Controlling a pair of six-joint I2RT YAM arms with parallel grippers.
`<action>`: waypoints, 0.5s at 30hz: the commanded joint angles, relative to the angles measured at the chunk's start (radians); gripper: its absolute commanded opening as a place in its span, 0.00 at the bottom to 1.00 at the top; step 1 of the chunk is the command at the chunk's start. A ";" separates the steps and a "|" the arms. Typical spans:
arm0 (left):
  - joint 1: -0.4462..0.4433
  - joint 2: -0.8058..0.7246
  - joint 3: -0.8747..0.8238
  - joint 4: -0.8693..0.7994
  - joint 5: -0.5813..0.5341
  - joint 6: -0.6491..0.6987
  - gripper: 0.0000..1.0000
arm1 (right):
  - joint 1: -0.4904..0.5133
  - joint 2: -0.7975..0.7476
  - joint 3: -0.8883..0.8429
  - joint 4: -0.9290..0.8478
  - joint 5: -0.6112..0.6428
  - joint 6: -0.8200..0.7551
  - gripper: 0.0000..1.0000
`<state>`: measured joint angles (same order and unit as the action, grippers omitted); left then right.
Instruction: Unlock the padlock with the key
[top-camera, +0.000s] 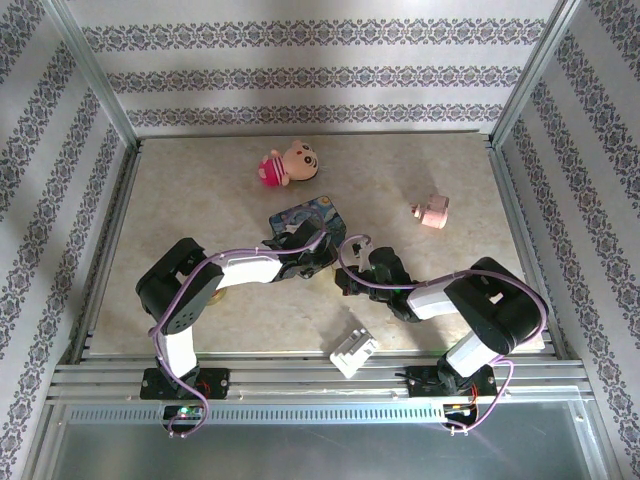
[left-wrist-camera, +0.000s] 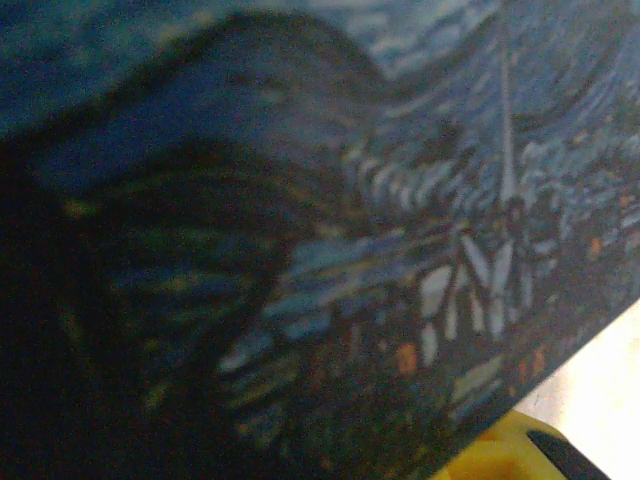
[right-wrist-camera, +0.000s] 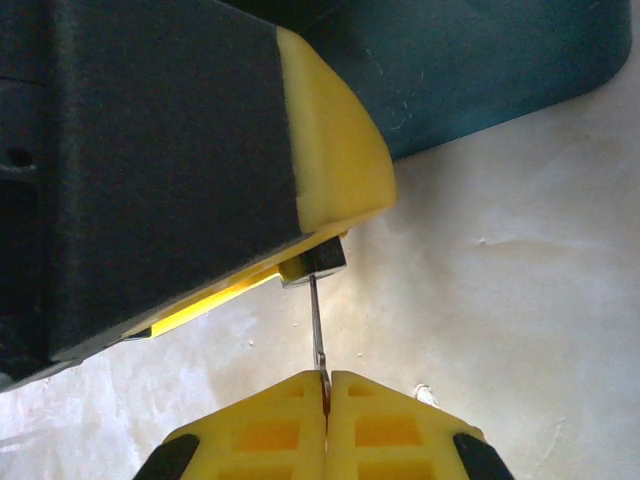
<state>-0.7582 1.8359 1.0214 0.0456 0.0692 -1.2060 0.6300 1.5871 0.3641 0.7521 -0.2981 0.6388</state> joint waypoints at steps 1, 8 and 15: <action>-0.016 -0.003 0.009 0.016 0.070 -0.018 0.00 | -0.010 -0.004 0.040 0.096 -0.034 -0.002 0.00; -0.017 -0.012 0.002 0.010 0.070 -0.020 0.00 | -0.042 -0.033 0.036 0.095 -0.089 -0.036 0.00; -0.016 -0.011 0.010 0.007 0.077 -0.034 0.00 | -0.044 -0.014 0.039 0.110 -0.092 -0.045 0.00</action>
<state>-0.7582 1.8359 1.0214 0.0460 0.0780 -1.2137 0.5907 1.5852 0.3645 0.7506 -0.3687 0.6220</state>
